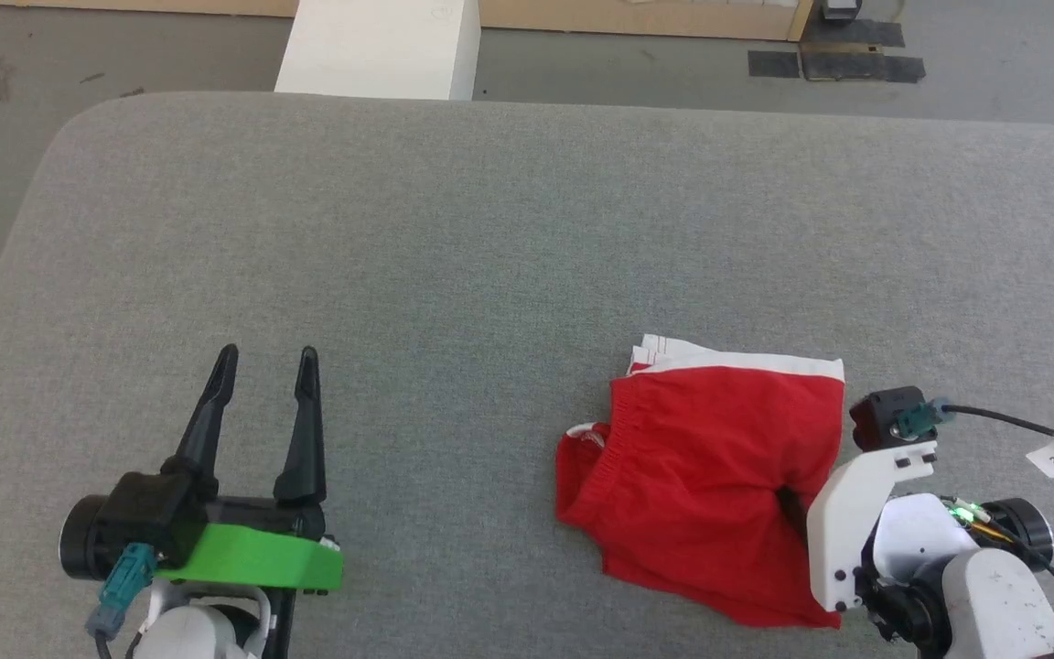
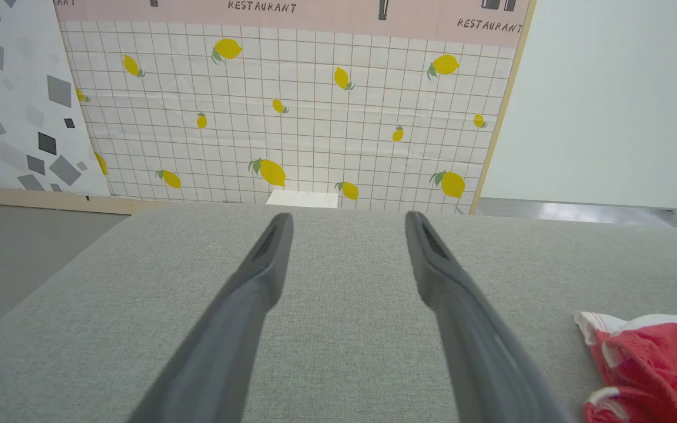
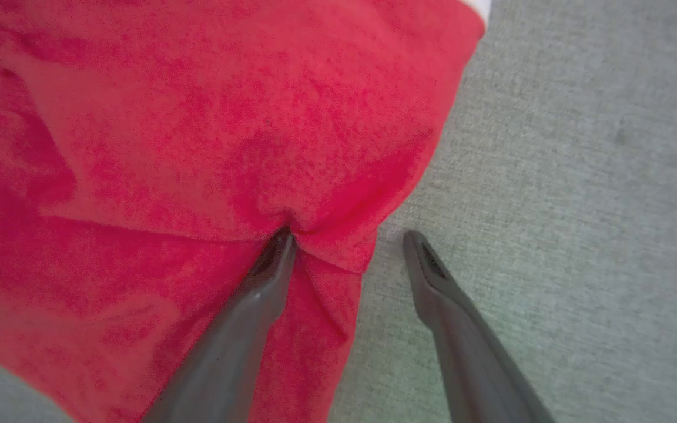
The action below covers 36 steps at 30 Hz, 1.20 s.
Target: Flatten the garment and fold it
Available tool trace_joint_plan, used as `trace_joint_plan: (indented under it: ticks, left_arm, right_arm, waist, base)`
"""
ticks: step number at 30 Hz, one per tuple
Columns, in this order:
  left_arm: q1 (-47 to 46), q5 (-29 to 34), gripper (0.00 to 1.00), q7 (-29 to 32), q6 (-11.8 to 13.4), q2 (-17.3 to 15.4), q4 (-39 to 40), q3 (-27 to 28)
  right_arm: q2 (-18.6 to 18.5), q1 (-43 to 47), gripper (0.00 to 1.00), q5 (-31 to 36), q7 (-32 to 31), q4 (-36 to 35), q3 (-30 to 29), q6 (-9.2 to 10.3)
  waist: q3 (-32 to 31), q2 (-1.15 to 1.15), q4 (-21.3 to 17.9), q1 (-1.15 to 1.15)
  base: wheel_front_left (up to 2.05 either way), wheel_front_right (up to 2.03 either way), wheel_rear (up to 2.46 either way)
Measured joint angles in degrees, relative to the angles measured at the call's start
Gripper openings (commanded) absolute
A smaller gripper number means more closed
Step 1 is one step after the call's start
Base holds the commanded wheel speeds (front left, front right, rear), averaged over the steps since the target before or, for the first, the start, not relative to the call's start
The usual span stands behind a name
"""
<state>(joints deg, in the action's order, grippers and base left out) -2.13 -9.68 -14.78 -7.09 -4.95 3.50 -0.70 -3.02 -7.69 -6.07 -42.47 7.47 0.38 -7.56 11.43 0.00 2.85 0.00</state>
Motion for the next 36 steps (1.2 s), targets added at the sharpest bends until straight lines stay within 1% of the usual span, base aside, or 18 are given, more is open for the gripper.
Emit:
trace_joint_plan:
  ticks: [1,5,7,10,14,18,22,23,27,30,34,36]
  left_arm:
    - [0.0,0.0,1.0,0.0,0.0,0.0,0.0,-0.1]
    - [-0.2,-0.2,1.0,0.0,0.0,-0.2,-0.1,-0.3]
    - [-0.2,-0.2,1.0,0.0,0.0,-0.3,-0.1,-0.1]
    - [-0.2,-0.2,1.0,0.0,0.0,-0.6,0.0,0.3]
    - [0.0,-0.2,1.0,0.0,0.0,-0.7,1.0,1.0]
    - [0.0,-0.2,1.0,0.0,0.0,-1.0,1.6,1.1]
    - [-0.5,0.0,1.0,0.0,0.0,-1.8,2.4,0.4]
    - [-1.7,0.1,1.0,0.0,0.0,-2.6,3.1,0.4]
    - [-3.7,0.7,1.0,0.0,0.0,-4.3,4.5,0.1]
    - [-4.9,1.1,1.0,0.0,0.0,-5.6,5.2,0.0]
    - [-6.3,1.3,1.0,0.0,0.0,-7.0,5.7,-0.5]
    - [-7.1,1.3,1.0,0.0,0.0,-7.8,6.2,-0.4]
  right_arm:
    - [0.0,-0.2,0.0,0.2,0.1,0.2,0.1,-0.01]
    - [0.2,-1.2,0.0,1.5,0.1,0.3,1.7,-0.03]
    - [-1.5,-1.7,0.0,1.3,0.0,0.0,4.2,0.0]
    - [-6.6,-3.1,0.0,-0.7,-1.6,-0.9,9.8,-0.01]
    - [-16.0,-5.7,0.0,-5.4,-4.8,-3.6,17.2,-0.03]
    - [-24.8,-9.0,0.0,-9.6,-6.5,-5.8,21.2,-0.03]
    - [-30.9,-12.4,0.0,-12.3,-6.6,-6.3,22.1,-0.03]
    - [-33.9,-14.8,0.0,-13.9,-5.1,-5.5,22.4,-0.03]
    - [-37.0,-18.6,0.0,-14.4,-1.7,-2.1,21.6,-0.03]
    - [-38.9,-21.6,0.0,-12.9,1.2,1.2,21.2,-0.03]
    - [-41.0,-24.2,0.0,-11.1,4.4,6.0,19.5,-0.03]
    - [-41.7,-25.5,0.0,-9.9,5.3,8.7,17.7,-0.03]
  waist:
    - [0.0,0.0,0.1,0.0]
    - [0.0,0.0,0.2,0.0]
    - [0.0,0.0,-0.1,0.0]
    - [-0.1,0.0,-1.1,0.0]
    - [-0.2,0.0,-3.6,0.0]
    - [0.1,0.0,-7.3,0.0]
    - [0.9,0.0,-11.3,0.0]
    - [2.1,0.0,-14.1,0.0]
    - [5.1,0.0,-16.6,0.0]
    - [7.9,0.0,-17.9,0.0]
    - [11.8,0.0,-18.8,0.0]
    - [14.0,0.0,-19.0,0.0]
  base:
    - [0.0,0.0,0.0]
    - [0.0,0.0,0.0]
    - [0.0,0.0,0.0]
    - [0.0,0.0,0.0]
    - [0.0,0.0,0.0]
    - [0.0,0.0,0.0]
    - [0.0,0.0,0.0]
    - [0.0,0.0,0.0]
    - [0.0,0.0,0.0]
    - [0.0,0.0,0.0]
    - [0.0,0.0,0.0]
    - [0.0,0.0,0.0]
